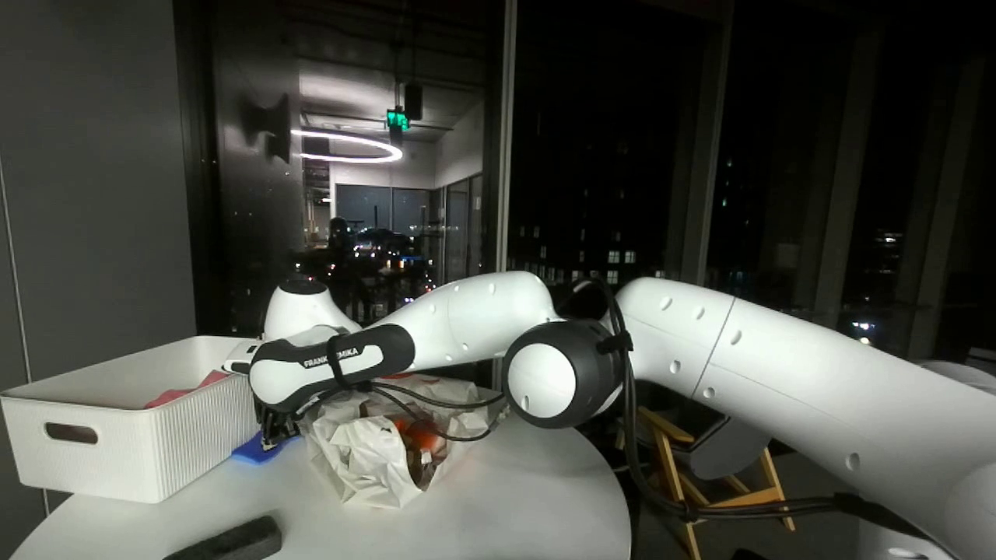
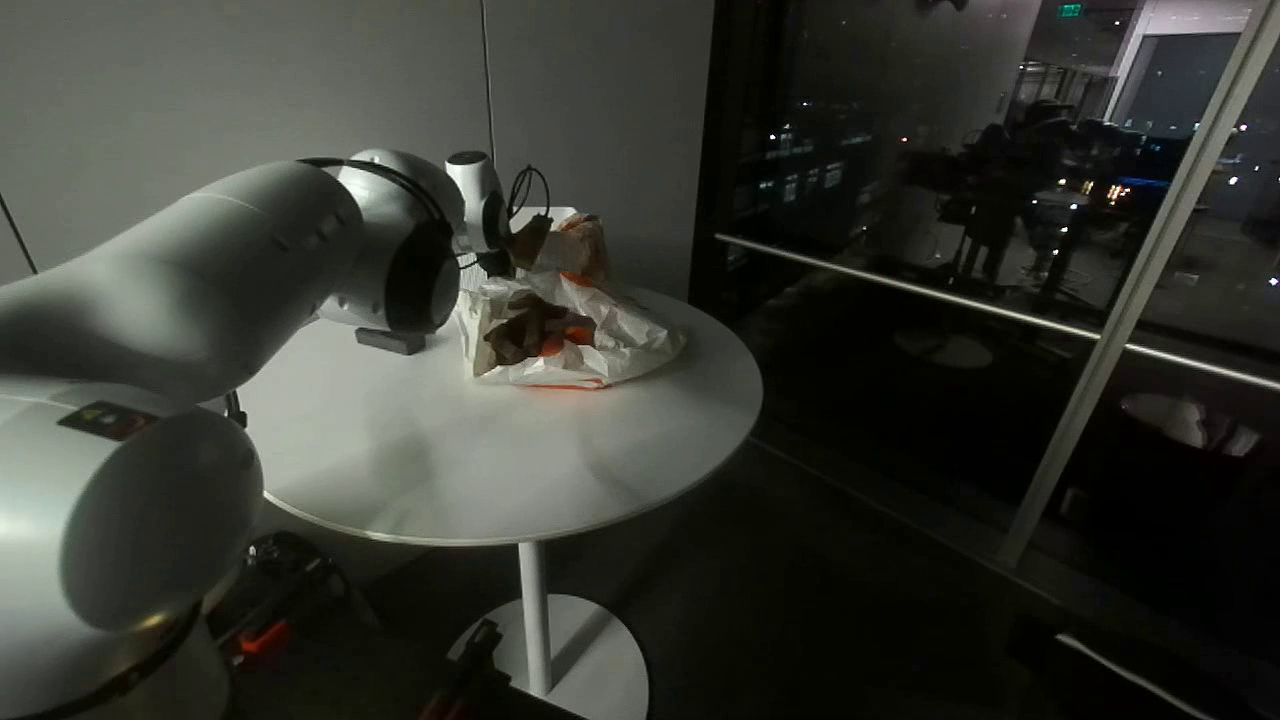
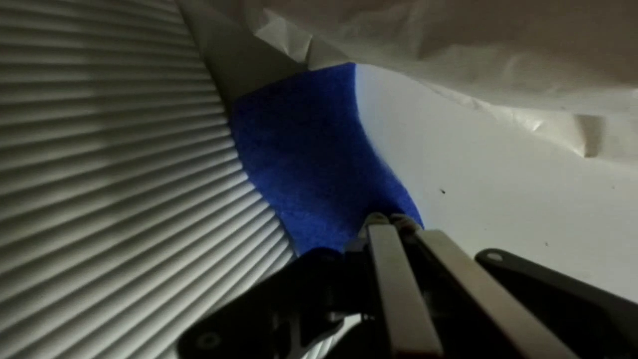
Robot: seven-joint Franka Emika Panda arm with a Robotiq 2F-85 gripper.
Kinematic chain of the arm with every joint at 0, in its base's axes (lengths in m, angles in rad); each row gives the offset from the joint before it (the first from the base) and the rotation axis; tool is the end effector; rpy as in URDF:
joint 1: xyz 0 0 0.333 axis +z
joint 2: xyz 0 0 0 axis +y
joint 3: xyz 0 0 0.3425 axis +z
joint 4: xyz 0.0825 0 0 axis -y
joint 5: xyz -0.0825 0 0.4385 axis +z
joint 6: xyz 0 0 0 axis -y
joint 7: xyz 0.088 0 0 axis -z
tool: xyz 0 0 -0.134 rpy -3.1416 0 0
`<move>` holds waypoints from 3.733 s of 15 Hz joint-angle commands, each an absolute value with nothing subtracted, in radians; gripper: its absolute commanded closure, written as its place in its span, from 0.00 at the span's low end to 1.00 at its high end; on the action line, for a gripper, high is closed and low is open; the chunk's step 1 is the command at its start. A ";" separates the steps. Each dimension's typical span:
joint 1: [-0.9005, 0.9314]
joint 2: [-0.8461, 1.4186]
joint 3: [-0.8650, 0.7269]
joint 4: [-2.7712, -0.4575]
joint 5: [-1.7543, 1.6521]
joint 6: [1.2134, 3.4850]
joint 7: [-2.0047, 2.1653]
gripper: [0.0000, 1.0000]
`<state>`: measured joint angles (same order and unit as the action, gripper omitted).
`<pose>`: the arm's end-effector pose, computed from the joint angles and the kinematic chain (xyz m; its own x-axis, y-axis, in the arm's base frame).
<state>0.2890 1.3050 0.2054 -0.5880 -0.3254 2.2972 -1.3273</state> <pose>0.8706 0.3252 0.2012 -0.2196 0.9755 -0.0117 0.8866 0.2046 0.4149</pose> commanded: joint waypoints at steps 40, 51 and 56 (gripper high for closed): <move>0.270 1.137 0.409 -0.811 -0.145 1.786 -1.138 0.00; 0.229 1.052 0.465 -0.971 -0.096 1.798 -1.150 0.00; 0.209 1.063 0.468 -1.043 -0.091 1.803 -1.136 0.00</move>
